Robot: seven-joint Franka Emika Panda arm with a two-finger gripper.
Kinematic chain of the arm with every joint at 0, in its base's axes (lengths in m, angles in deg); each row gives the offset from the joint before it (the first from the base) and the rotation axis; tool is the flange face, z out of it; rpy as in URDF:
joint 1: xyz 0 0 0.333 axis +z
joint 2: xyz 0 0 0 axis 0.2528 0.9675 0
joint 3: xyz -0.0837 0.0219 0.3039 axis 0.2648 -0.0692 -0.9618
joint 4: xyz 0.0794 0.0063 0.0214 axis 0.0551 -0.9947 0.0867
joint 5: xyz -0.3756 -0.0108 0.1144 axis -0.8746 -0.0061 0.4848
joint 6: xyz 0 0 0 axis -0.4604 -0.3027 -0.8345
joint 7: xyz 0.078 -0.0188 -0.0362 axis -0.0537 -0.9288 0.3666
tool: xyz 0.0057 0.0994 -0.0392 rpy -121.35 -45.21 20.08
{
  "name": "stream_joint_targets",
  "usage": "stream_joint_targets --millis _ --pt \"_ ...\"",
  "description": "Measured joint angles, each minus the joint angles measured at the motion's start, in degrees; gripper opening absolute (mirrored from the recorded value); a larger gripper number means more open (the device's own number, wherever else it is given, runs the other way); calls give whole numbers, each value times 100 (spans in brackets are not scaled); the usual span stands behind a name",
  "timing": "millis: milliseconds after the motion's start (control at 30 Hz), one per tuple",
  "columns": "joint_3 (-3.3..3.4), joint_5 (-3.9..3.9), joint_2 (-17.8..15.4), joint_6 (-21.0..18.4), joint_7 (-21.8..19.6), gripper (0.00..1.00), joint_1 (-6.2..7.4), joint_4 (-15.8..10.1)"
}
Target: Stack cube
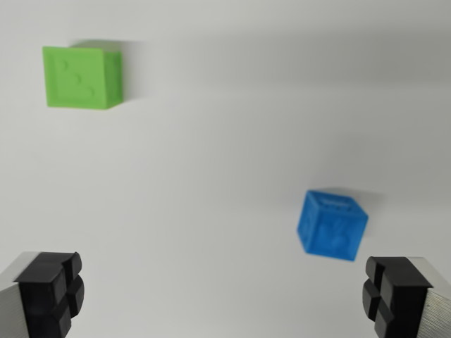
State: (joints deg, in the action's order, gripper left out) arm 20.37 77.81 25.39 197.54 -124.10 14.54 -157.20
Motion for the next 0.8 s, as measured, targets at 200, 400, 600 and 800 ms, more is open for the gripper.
stream_joint_targets --millis 200,400,600,800 --pt "-28 0 121 124 -96 100 53 -3" --pt "-59 1 268 267 -211 100 122 -3" --pt "-85 1 436 414 -334 100 201 8" --pt "-114 2 632 574 -468 100 287 40"
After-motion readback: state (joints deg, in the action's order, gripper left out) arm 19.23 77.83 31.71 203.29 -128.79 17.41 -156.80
